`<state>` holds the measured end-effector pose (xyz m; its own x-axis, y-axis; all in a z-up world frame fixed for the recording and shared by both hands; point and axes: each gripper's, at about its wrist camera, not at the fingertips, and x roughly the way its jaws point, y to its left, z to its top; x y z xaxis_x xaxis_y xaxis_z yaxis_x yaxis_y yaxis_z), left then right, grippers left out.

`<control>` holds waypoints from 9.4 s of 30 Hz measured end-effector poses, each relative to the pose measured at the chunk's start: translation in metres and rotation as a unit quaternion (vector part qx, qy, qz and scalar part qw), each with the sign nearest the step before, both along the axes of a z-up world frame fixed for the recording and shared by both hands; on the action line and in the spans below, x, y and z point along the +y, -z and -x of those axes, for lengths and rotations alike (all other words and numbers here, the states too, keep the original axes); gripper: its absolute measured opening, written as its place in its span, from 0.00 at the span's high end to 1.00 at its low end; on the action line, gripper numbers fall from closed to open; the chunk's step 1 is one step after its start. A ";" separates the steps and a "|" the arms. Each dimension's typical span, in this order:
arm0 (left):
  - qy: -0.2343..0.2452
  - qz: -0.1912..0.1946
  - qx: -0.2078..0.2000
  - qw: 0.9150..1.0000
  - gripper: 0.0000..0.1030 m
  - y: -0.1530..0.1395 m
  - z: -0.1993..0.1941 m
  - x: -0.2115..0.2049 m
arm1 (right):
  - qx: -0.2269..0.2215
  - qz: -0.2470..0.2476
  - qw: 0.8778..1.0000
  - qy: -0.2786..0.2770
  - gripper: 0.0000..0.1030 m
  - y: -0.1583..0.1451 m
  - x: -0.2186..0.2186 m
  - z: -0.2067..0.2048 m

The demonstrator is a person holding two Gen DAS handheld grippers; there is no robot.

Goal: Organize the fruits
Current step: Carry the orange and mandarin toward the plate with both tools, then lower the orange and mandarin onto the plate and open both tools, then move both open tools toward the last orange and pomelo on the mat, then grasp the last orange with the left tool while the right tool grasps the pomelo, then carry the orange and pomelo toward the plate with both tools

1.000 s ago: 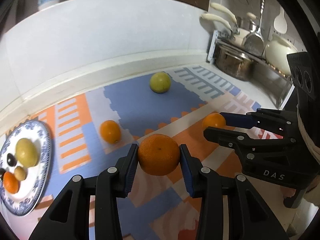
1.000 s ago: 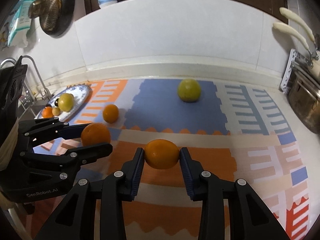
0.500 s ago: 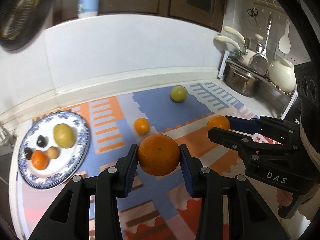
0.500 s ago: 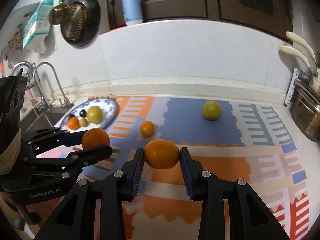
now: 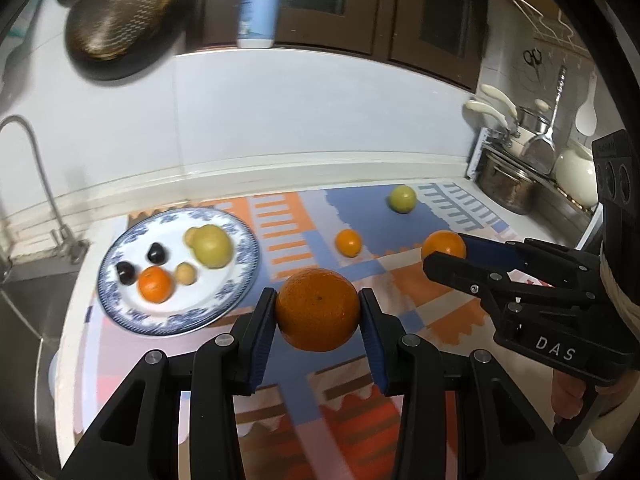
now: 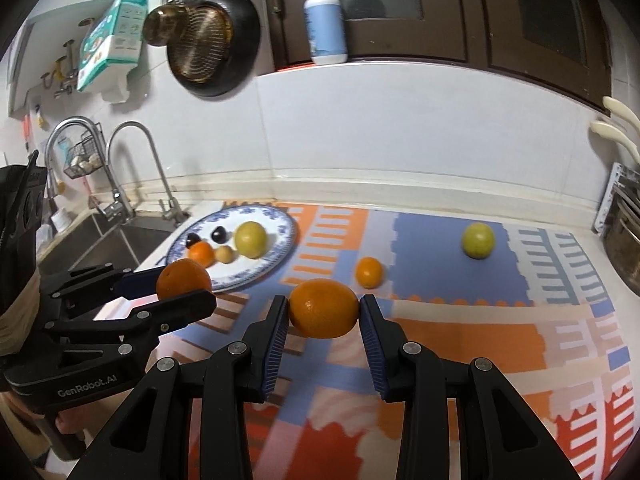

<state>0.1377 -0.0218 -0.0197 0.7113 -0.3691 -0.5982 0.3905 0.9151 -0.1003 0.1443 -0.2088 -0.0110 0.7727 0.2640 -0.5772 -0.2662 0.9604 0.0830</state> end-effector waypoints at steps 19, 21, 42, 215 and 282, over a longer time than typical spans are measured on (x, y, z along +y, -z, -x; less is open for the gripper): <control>-0.077 -0.007 -0.009 0.997 0.61 -0.001 0.003 0.091 | -0.021 0.008 0.998 -0.054 0.64 -0.010 0.087 -0.011; -0.084 -0.008 -0.013 0.996 0.61 -0.003 0.001 0.097 | -0.022 0.010 0.998 -0.060 0.64 -0.012 0.096 -0.017; -0.106 -0.021 -0.007 0.994 0.61 0.009 -0.106 0.132 | 0.005 0.012 0.996 -0.084 0.64 -0.004 0.143 -0.122; -0.107 -0.023 0.132 0.985 0.69 0.080 -0.163 -0.134 | 0.096 0.020 0.992 0.084 0.51 0.075 -0.127 -0.189; -0.162 -0.020 0.042 0.986 0.69 0.027 -0.088 0.132 | 0.059 0.012 0.997 -0.046 0.51 0.022 0.138 -0.116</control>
<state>0.2258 0.1097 -0.0468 0.7353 -0.1048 -0.6696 0.0688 0.9944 -0.0802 0.2606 -0.0709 -0.0331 0.6722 0.3149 -0.6700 -0.3422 0.9347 0.0961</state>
